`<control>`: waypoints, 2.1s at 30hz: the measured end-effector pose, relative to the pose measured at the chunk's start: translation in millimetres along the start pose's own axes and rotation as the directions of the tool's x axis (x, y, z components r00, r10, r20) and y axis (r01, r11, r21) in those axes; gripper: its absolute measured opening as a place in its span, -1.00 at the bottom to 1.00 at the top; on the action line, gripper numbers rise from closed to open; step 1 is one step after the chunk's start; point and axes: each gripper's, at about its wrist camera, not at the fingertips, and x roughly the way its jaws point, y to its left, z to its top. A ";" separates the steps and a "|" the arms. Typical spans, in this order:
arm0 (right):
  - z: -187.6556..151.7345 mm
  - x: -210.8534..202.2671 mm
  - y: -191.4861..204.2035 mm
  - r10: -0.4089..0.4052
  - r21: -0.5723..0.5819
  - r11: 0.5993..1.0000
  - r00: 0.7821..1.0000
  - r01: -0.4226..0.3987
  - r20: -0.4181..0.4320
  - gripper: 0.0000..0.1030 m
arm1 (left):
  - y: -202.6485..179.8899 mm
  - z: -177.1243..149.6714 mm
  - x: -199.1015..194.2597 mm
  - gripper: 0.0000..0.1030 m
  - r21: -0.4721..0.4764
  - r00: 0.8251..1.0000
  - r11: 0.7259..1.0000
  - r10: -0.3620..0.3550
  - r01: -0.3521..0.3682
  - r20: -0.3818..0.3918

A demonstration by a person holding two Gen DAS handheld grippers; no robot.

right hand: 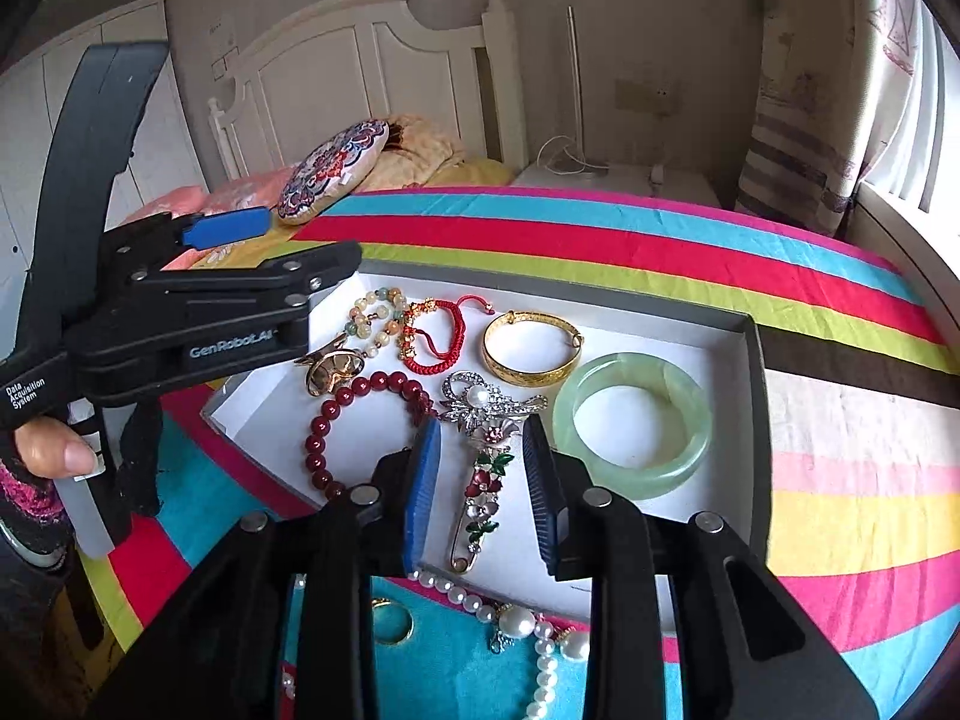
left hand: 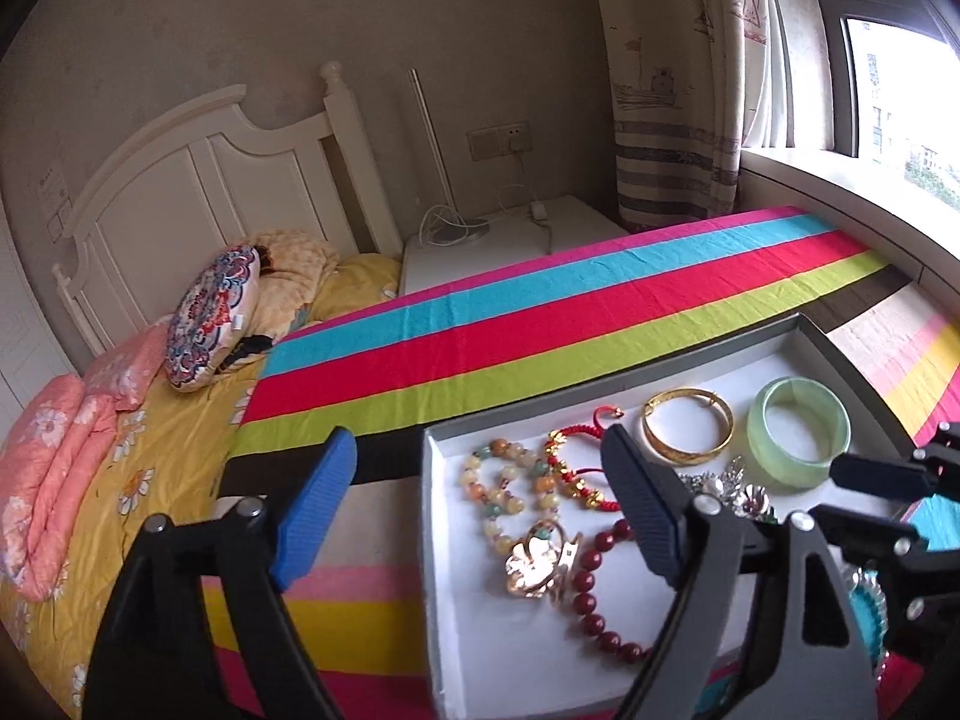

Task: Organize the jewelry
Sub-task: 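Carry the red cord bracelet and brooch pin into the grey box and open both grippers, then move the left gripper to the pearl necklace while the right gripper moves to the gold ring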

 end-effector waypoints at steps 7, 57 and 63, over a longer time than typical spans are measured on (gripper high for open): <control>-25.9 -27.9 -14.4 0.001 0.050 0.999 1.000 -0.002 0.025 -0.47 | 10.5 -35.5 -49.6 0.96 -0.002 0.994 0.995 0.102 -0.102 0.031; -57.4 6.3 59.6 -0.033 -0.128 0.992 0.984 0.010 -0.177 -0.42 | 29.3 -126.0 -67.9 0.96 -0.208 0.997 0.977 -0.061 0.051 -0.046; -59.1 6.1 67.1 -0.057 -0.189 0.982 0.985 0.026 -0.165 -0.56 | 29.0 -126.0 -67.4 0.96 -0.207 0.997 0.977 -0.064 0.053 -0.049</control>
